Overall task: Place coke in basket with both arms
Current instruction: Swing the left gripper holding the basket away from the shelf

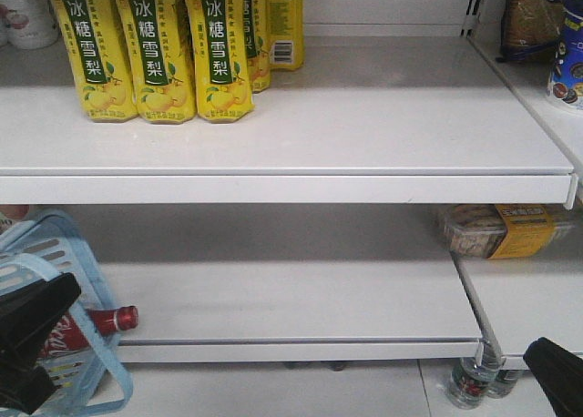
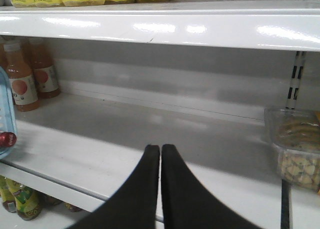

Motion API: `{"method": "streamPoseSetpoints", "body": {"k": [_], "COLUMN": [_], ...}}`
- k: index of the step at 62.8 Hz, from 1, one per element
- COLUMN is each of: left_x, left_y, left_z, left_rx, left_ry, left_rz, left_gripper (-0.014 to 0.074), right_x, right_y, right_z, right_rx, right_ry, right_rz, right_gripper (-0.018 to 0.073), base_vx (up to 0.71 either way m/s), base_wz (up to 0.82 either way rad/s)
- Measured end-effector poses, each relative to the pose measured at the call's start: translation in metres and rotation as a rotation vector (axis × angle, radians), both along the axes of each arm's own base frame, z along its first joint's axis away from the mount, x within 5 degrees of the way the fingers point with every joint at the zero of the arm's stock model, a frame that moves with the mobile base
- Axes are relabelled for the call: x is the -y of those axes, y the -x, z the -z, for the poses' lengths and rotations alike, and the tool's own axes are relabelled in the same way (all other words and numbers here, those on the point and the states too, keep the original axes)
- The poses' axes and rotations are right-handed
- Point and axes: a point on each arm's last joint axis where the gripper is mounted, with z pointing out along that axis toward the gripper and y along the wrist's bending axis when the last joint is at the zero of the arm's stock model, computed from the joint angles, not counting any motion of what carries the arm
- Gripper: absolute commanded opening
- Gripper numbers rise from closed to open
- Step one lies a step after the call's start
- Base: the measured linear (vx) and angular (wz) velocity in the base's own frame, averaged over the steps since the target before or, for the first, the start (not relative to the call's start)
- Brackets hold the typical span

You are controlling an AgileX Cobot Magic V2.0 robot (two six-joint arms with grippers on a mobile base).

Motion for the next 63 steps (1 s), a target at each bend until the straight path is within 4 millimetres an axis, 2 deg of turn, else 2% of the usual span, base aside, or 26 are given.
{"method": "streamPoseSetpoints", "body": {"k": [29, 34, 45, 51, 63], "left_x": [-0.021, -0.022, -0.025, -0.027, -0.03], "left_y": [0.029, 0.033, 0.041, 0.045, 0.05], "left_z": [-0.002, 0.009, 0.053, 0.07, 0.07], "left_rx": [0.076, 0.074, 0.002, -0.017, 0.026], "left_ry": [-0.177, -0.197, -0.234, -0.234, -0.198], "left_rz": [-0.054, -0.05, -0.038, -0.035, -0.045], "left_gripper": [-0.0006, -0.0006, -0.0006, -0.0006, -0.0006], "right_x": [0.0, 0.0, 0.0, 0.0, 0.0], "right_y": [0.0, 0.0, 0.0, 0.0, 0.0], "right_z": [0.0, 0.0, 0.0, 0.0, 0.0], "right_rx": [0.0, 0.0, 0.0, 0.0, 0.0], "right_ry": [-0.001, -0.001, -0.001, -0.001, -0.001], "right_rz": [0.0, 0.0, 0.0, 0.0, 0.0], "right_gripper": [-0.0005, -0.0005, -0.0005, -0.0005, -0.0005], "base_vx": [0.0, 0.0, 0.0, 0.0, 0.0], "base_wz": [0.0, 0.0, 0.0, 0.0, 0.0]}}
